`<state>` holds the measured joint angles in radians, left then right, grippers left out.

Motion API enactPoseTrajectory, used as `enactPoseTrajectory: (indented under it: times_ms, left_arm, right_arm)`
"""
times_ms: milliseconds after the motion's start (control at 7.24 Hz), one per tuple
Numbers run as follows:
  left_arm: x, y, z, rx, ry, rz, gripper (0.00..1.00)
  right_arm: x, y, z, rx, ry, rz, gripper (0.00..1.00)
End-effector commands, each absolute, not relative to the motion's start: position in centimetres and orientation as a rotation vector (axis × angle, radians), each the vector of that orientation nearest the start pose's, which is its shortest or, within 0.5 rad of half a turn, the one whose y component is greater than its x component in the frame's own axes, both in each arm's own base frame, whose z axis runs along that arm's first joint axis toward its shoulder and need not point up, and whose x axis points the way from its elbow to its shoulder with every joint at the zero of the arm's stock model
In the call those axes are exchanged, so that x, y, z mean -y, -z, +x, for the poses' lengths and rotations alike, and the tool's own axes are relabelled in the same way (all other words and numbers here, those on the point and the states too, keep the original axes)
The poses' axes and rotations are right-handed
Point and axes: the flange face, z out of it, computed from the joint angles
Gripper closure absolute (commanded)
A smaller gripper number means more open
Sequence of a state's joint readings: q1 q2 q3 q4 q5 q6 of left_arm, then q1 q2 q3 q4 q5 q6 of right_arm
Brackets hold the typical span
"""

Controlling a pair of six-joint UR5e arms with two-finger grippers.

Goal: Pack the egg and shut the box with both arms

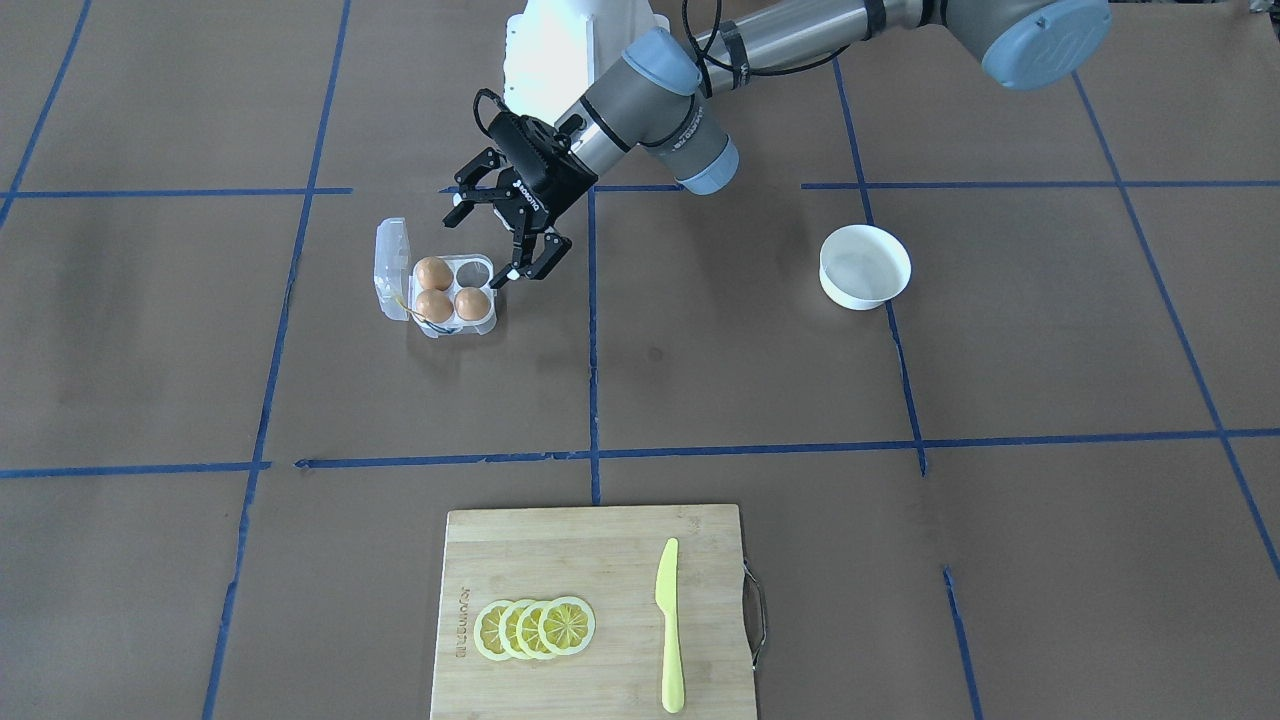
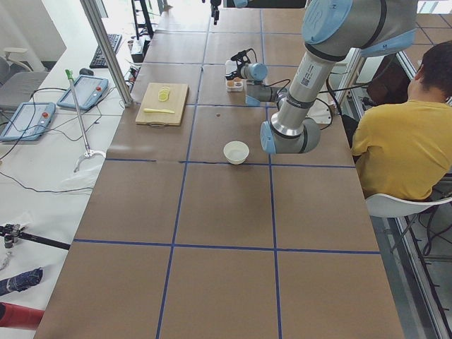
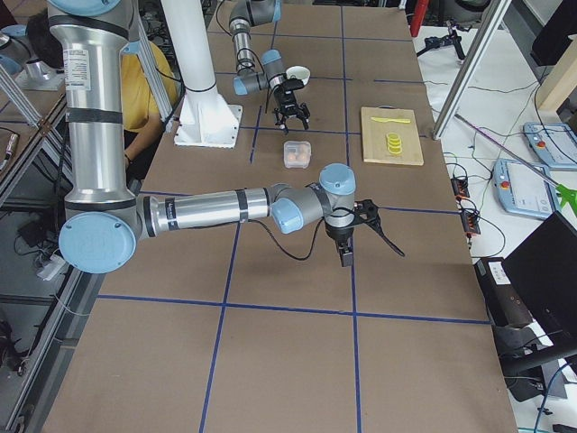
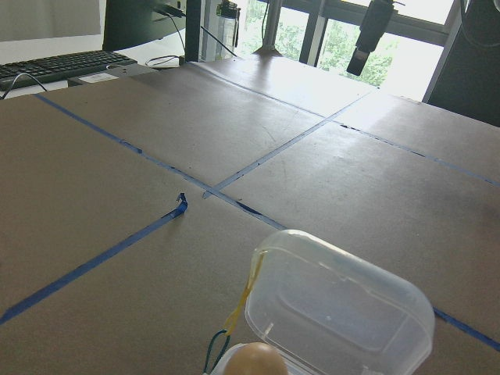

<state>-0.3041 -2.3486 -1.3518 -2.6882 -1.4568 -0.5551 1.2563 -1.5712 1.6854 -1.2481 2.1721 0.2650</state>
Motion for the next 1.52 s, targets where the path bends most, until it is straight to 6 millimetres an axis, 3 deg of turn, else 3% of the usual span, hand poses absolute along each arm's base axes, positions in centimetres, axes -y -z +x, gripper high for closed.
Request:
enactPoseTrajectory:
  times_ms: [0,276,553,691,829,967,1105,1243,1382]
  left_arm:
    - [38.2,-14.2,58.3,-1.123,-0.502,0.93,0.0]
    - [42.2,-15.4,50.5,-0.906,-0.54,0.82,0.0]
    - [49.9,-20.0,37.6,-0.731,-0.594,0.777,0.0]
    - [52.8,-24.6,30.7,-0.731,-0.565,0.707,0.0]
    - [54.2,-29.4,26.6,-0.703,-0.549,0.64,0.0]
    - [54.7,-36.9,23.3,-0.646,-0.488,0.523,0.0]
    - [57.7,-41.5,17.4,-0.647,-0.371,0.417,0.0]
    - [57.9,-47.3,13.3,-0.679,-0.311,0.307,0.0]
    - [57.2,-50.6,10.6,-0.661,-0.253,0.244,0.0]
  right_arm:
    - [51.2,-57.7,-8.6,0.687,0.177,0.233,0.0]
    - [51.2,-57.8,-8.5,0.687,0.178,0.233,0.0]
    - [51.1,-57.4,-8.6,0.694,0.164,0.233,0.0]
    - [50.9,-57.0,-8.5,0.698,0.156,0.235,0.0]
    - [50.9,-56.3,-8.6,0.711,0.117,0.229,0.27]
    - [50.7,-55.1,-8.7,0.73,0.092,0.231,0.57]
    - [50.6,-54.5,-9.2,0.742,0.105,0.234,0.71]
    - [50.0,-54.1,-9.9,0.804,0.109,0.199,0.79]
    - [48.8,-53.4,-10.8,0.848,0.135,0.18,0.91]
